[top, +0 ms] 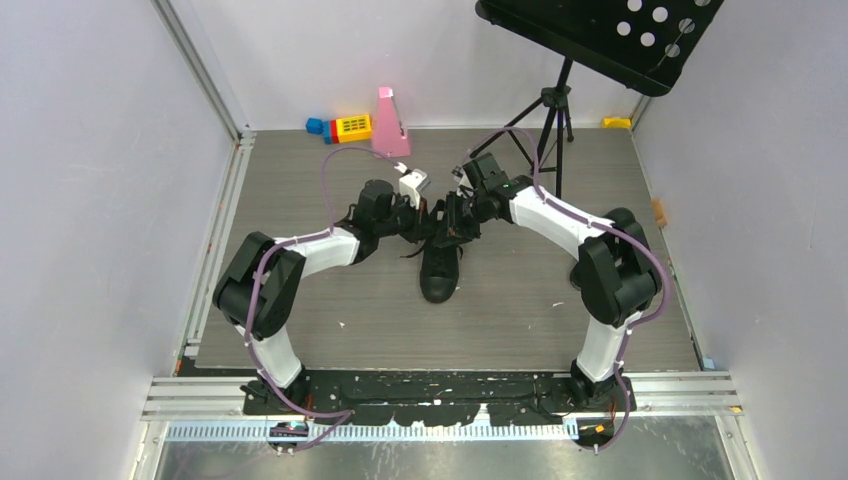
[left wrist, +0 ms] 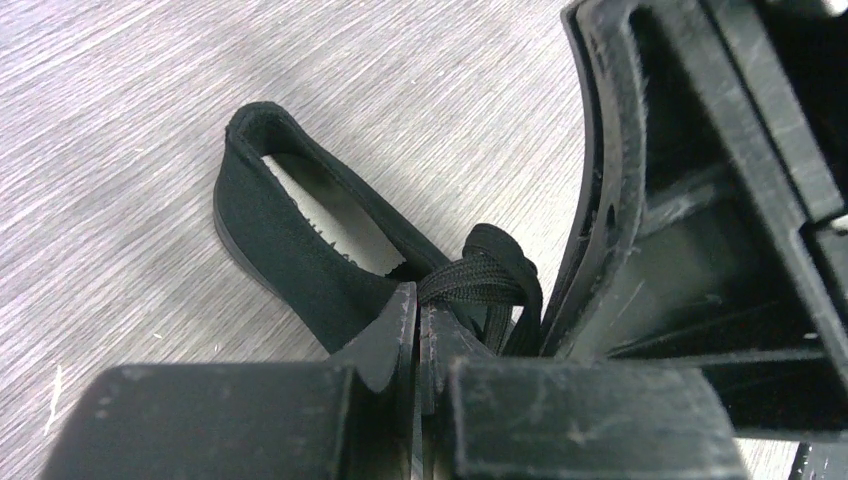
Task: Tie the shoes
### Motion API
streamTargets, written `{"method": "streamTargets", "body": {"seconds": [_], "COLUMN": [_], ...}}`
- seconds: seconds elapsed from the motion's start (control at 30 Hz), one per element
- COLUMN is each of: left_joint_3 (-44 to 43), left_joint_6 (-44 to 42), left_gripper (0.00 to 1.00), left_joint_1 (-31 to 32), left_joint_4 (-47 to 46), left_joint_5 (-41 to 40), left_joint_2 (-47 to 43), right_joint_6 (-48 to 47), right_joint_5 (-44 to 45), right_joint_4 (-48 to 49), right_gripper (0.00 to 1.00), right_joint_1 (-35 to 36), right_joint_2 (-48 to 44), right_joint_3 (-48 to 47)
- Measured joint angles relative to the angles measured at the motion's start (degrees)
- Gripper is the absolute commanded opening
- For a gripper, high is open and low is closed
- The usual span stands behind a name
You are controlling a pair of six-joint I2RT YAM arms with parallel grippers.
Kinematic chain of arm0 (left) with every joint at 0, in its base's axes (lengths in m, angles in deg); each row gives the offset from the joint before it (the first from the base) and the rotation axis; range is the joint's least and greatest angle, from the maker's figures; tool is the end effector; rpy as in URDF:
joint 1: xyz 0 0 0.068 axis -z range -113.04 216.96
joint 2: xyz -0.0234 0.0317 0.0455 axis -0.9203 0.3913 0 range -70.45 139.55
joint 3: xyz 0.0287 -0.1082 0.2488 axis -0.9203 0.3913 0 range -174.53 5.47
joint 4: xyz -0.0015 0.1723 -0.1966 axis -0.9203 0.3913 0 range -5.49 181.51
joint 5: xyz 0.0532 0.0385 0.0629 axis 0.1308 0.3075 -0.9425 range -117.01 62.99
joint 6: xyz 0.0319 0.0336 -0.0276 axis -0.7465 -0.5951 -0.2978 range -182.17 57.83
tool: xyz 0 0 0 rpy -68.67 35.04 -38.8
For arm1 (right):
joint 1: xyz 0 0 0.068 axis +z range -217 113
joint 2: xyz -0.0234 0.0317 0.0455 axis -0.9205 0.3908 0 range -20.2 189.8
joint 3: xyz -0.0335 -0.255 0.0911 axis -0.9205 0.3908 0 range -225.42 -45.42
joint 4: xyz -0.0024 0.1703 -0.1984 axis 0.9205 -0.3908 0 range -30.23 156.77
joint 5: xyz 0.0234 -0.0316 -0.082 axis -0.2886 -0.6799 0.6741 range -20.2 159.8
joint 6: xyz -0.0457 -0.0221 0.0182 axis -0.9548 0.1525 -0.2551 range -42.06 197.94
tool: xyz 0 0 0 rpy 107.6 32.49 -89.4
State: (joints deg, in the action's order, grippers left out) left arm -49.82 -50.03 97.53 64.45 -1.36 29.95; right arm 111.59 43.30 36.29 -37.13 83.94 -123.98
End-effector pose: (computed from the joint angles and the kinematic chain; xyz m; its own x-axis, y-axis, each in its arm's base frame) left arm 0.3187 -0.2060 0.1970 -0.5239 0.0891 -0.8471 0.7015 0.6092 -0.3698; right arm 0.3308 0.2083 0.2301 -0.9655 0.0173 -0.2599 -0.1524 0.7716 0.6176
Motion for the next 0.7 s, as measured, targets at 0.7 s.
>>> {"method": "streamTargets", "body": {"seconds": [0.7], "left_joint_3": [0.0], "left_joint_6": [-0.1], "left_gripper": [0.0], "left_joint_1": [0.0], "left_joint_4": [0.2], "left_joint_5": [1.0], "left_joint_2": [0.5], "right_joint_6": [-1.5], "right_joint_5": [9.4], "right_joint_4": [4.8], "right_gripper": [0.3], "right_joint_1": [-2.3], "right_joint_2": [-11.5], "right_joint_3": [4.9]}}
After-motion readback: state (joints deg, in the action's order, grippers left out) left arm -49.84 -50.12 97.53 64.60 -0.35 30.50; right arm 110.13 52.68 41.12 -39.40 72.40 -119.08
